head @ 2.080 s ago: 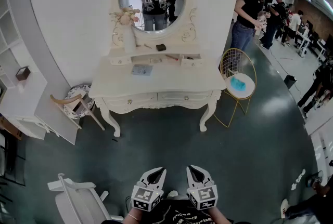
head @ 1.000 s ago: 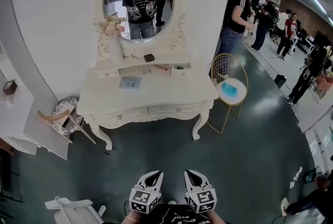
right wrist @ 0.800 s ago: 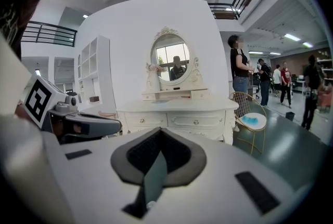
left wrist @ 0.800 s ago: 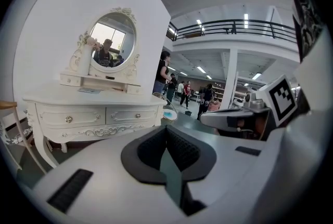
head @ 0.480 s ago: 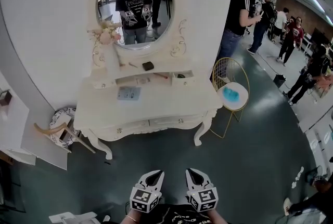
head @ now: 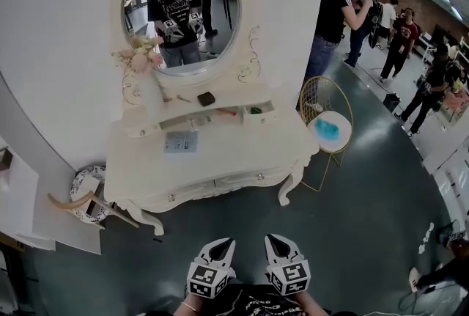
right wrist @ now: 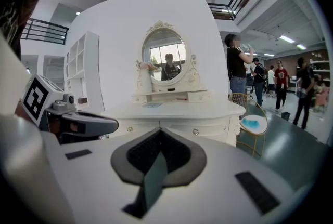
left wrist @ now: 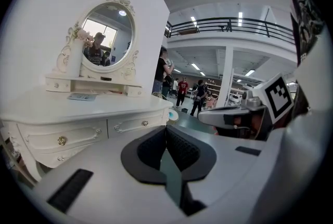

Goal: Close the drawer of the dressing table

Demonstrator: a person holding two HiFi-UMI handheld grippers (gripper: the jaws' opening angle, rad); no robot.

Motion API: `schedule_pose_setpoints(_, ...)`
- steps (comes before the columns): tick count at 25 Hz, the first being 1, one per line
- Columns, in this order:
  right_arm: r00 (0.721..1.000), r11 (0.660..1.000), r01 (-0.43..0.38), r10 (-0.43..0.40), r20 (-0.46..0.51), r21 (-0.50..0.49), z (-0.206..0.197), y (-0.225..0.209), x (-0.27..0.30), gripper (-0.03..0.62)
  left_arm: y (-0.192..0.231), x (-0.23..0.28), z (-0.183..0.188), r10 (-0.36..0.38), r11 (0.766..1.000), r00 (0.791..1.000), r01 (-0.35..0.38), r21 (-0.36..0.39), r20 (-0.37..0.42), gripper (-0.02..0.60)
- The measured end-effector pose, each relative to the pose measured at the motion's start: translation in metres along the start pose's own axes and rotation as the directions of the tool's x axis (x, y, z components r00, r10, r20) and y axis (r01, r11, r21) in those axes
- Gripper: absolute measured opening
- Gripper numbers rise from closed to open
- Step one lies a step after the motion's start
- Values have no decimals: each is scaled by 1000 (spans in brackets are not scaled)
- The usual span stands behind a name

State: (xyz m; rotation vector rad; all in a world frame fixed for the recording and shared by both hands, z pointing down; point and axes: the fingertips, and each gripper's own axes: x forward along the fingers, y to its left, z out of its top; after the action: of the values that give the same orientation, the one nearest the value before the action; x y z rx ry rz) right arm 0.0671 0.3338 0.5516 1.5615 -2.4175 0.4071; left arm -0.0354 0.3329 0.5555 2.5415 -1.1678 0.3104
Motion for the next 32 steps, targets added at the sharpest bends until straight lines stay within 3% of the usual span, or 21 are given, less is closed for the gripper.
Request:
schedule_pose_setpoints(11, 999, 999, 52, -52, -13, -2, 11, 8, 41, 11, 43, 13, 12, -53, 998, 998, 53, 22, -21, 17)
schedule_pose_setpoints(21, 996, 996, 84, -84, -16, 36, 15, -7, 56, 11, 61, 28, 18, -52, 998, 998, 53, 20, -26, 17)
schedule_pose_setpoints(32, 999, 999, 49, -49, -12, 21, 35, -40, 85, 11, 69, 66, 37, -31, 1000, 1000, 31, -3, -5, 17)
